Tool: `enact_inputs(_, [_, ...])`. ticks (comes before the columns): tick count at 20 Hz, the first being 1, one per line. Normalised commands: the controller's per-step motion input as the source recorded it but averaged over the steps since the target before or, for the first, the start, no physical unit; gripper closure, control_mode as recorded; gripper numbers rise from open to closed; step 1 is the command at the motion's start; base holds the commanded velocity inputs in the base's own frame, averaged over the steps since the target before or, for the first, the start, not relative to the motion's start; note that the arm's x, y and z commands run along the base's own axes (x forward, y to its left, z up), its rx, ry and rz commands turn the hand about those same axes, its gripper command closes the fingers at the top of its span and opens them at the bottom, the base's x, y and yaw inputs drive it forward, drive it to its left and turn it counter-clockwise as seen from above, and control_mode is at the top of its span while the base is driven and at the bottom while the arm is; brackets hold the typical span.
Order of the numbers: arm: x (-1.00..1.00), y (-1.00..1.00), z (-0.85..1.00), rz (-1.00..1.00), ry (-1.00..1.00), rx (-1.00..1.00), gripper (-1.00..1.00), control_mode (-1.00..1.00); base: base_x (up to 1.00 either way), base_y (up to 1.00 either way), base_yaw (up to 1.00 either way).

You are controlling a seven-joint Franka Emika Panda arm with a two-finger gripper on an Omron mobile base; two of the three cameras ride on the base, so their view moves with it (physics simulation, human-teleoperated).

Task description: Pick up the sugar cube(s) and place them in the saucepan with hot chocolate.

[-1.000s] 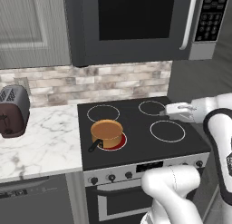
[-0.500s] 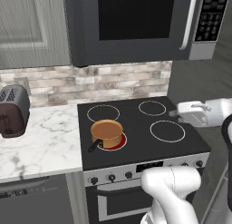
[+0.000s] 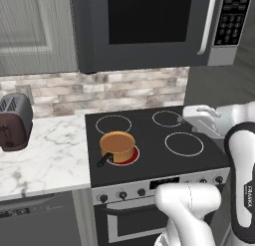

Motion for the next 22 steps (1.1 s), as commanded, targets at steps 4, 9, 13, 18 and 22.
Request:
enact_inputs(4, [0.0, 0.1, -0.06, -0.21, -0.03, 0.0, -1.0, -1.0, 0.0, 0.0, 0.0])
enact_inputs(9, [-0.01, -0.02, -0.05, -0.06, -0.04, 0.0, -1.0, -1.0, 0.0, 0.0, 0.0])
enact_inputs(13, [-0.04, -0.16, -0.1, 0.0, -0.01, 0.0, -1.0, -1.0, 0.0, 0.0, 0.0])
enact_inputs(18, [-0.01, -0.01, -0.03, 0.03, 0.01, -0.25, -1.0, -1.0, 0.0, 0.0, 0.0])
enact_inputs(22, [0.0, 0.0, 0.04, 0.11, 0.12, -0.46, -1.0, -1.0, 0.0, 0.0, 0.0])
